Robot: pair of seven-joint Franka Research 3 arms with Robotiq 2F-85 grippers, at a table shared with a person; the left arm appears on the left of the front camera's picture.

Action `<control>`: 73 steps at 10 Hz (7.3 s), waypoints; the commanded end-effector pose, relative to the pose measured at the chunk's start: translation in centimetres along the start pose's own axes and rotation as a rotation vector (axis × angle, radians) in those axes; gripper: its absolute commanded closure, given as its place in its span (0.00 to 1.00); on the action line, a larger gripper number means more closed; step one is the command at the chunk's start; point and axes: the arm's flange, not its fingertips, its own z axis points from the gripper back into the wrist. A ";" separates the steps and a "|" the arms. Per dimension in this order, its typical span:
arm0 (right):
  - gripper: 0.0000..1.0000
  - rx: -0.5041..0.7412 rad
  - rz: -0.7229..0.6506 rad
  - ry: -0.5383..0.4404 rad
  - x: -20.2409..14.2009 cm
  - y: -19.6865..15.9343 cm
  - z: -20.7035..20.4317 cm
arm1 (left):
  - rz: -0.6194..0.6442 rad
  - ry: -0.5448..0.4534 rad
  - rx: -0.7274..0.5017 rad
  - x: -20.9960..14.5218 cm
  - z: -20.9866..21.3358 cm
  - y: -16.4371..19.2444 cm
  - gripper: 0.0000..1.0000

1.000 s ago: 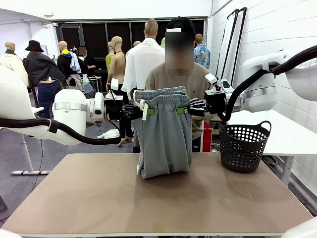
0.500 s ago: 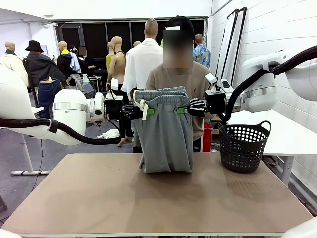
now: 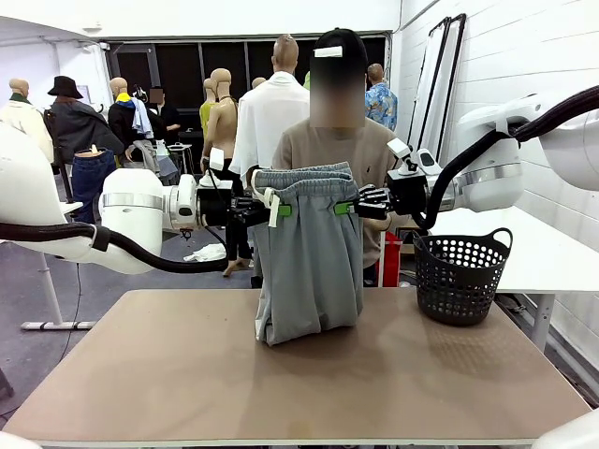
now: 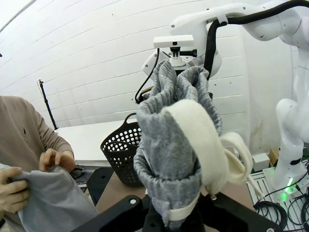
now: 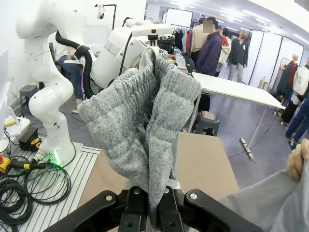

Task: Fold the training pants.
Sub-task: Release the ends of the Training pants and then grab the overlapped ends.

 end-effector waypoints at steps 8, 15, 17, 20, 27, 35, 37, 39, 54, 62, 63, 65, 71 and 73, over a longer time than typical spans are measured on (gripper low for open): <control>1.00 0.004 0.000 -0.001 0.0 0.1 -0.1 | -0.016 -0.012 0.008 0.2 0.0 -0.1 1.00; 1.00 0.004 0.000 -0.001 0.0 0.1 -0.1 | -0.016 -0.012 0.008 0.2 0.0 -0.1 1.00; 1.00 0.004 0.000 -0.001 0.0 0.1 -0.1 | -0.016 -0.012 0.008 0.2 0.0 -0.1 1.00; 1.00 0.004 0.000 -0.001 0.0 0.1 -0.1 | -0.016 -0.012 0.008 0.2 0.0 -0.1 1.00; 1.00 0.004 0.000 -0.001 0.0 0.1 -0.1 | -0.016 -0.012 0.008 0.2 0.0 -0.1 1.00; 1.00 0.004 0.000 -0.001 0.0 0.1 -0.1 | -0.016 -0.012 0.008 0.2 0.0 -0.1 1.00; 1.00 0.004 0.000 -0.001 0.0 0.1 -0.1 | -0.016 -0.012 0.008 0.2 0.0 -0.1 1.00; 1.00 0.004 0.000 -0.001 0.0 0.1 -0.1 | -0.016 -0.012 0.008 0.2 0.0 -0.1 1.00; 1.00 0.004 0.000 -0.001 0.0 0.1 -0.1 | -0.016 -0.012 0.008 0.2 0.0 -0.1 1.00; 1.00 0.004 0.000 -0.001 0.0 0.1 -0.1 | -0.016 -0.012 0.008 0.2 0.0 -0.1 1.00; 1.00 0.004 0.000 -0.001 0.0 0.1 -0.1 | -0.016 -0.012 0.008 0.2 0.0 -0.1 1.00; 1.00 0.004 0.000 -0.001 0.0 0.1 -0.1 | -0.016 -0.012 0.008 0.2 0.0 -0.1 1.00; 1.00 0.004 0.000 -0.001 0.0 0.1 -0.1 | -0.016 -0.012 0.008 0.2 0.0 -0.1 1.00; 1.00 0.004 0.000 -0.001 0.0 0.1 -0.1 | -0.016 -0.012 0.008 0.2 0.0 -0.1 1.00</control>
